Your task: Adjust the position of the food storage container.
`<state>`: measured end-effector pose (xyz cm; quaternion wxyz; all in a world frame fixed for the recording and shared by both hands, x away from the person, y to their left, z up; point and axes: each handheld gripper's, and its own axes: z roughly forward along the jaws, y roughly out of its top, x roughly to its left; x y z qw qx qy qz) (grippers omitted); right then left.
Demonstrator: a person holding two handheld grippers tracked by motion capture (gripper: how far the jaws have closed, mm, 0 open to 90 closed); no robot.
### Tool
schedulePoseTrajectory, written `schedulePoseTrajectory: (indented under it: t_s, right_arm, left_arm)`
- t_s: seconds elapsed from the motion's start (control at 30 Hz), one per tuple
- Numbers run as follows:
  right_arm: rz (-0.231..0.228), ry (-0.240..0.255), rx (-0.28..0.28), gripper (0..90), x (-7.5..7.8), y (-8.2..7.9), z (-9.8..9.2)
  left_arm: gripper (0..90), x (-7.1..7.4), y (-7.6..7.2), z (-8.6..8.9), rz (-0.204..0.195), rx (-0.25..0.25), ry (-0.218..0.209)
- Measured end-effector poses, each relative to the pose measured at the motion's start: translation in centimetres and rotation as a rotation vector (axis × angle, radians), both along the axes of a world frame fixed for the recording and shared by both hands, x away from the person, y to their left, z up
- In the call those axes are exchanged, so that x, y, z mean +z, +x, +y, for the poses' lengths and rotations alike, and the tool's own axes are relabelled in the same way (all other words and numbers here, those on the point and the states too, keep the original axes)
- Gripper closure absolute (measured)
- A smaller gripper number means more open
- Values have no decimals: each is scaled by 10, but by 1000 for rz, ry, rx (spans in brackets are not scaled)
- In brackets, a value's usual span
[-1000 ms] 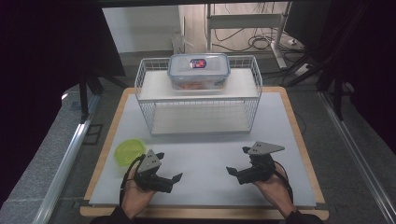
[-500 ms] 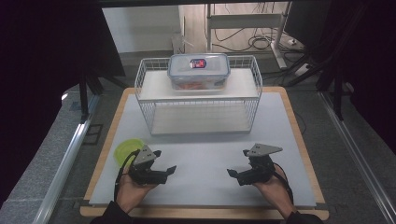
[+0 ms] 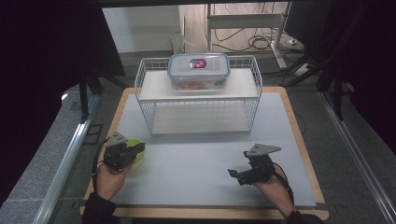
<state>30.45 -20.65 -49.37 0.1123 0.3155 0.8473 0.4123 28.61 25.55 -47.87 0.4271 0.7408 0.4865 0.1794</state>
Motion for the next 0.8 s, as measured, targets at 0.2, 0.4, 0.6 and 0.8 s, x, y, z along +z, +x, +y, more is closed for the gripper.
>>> schedulePoseTrajectory:
  t_s: [0.2,0.4,0.6,0.8]
  right_arm:
    - [7,-6,2,59,-1,0,1]
    - [15,-22,11,67,-3,0,2]
    - [21,-32,19,69,-5,0,3]
    - [23,-38,19,69,-6,1,3]
  left_arm:
    - [898,0,3,25,2,99,9]
    - [897,-6,5,51,2,172,8]
    - [897,-18,12,75,14,234,12]
    - [897,-30,19,81,54,247,20]
